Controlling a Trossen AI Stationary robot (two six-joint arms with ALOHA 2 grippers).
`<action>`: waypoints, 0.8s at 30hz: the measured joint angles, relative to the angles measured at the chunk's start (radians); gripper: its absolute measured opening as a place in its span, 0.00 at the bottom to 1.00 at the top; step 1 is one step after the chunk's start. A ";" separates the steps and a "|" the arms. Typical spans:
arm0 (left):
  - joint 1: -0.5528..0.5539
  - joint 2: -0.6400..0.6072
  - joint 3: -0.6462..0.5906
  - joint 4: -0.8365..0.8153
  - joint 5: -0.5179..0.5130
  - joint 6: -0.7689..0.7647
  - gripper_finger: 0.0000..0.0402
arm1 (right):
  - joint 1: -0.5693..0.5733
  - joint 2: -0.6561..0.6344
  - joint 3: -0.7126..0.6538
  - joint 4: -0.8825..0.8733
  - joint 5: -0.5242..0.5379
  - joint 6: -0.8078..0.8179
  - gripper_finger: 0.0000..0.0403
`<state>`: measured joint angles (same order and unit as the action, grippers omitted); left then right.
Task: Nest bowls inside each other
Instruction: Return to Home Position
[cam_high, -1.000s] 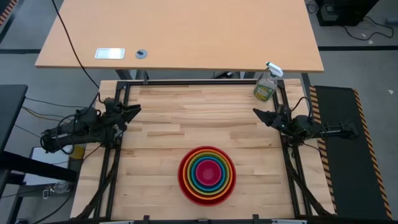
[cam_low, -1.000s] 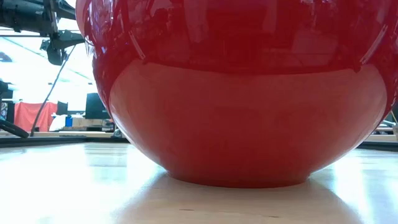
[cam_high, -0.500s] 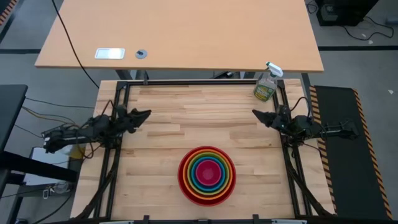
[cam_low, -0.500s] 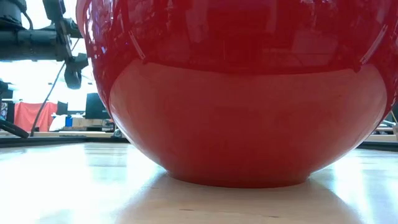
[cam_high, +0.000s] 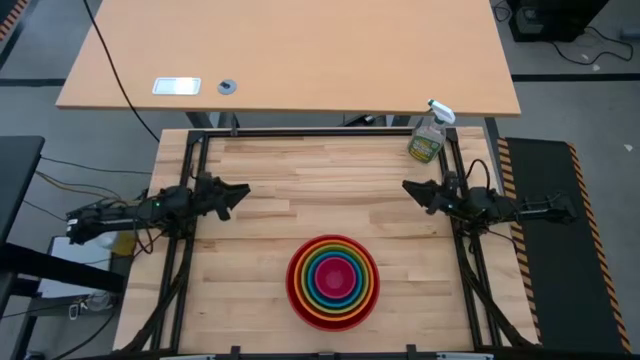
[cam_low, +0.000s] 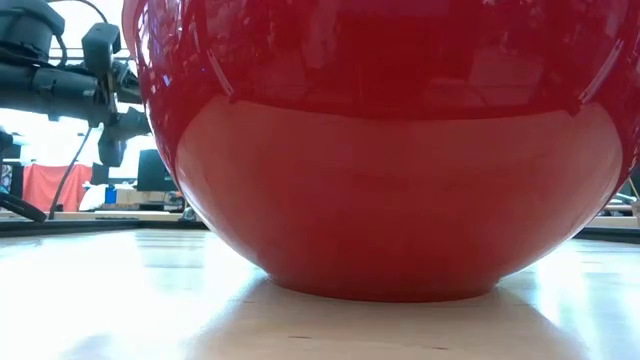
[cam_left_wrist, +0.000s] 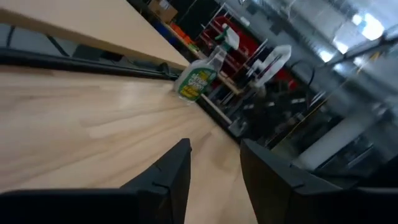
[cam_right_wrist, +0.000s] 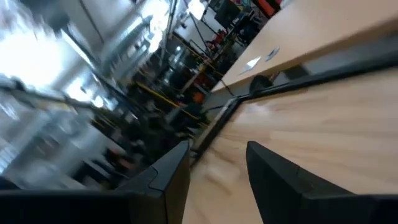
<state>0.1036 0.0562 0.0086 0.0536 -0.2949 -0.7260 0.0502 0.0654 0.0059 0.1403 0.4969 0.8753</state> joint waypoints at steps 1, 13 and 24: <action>0.000 0.010 0.000 0.001 0.001 0.032 0.35 | 0.000 0.000 0.000 -0.009 0.000 -0.051 0.41; 0.000 0.142 0.000 -0.005 0.033 0.823 0.35 | -0.005 0.013 0.000 -0.063 0.024 -1.282 0.41; 0.000 0.153 0.000 -0.005 0.035 0.834 0.35 | -0.005 0.013 0.000 -0.061 0.026 -1.350 0.41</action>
<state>0.1032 0.2096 0.0082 0.0486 -0.2604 0.1082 0.0452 0.0784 0.0059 0.0792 0.5228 -0.4744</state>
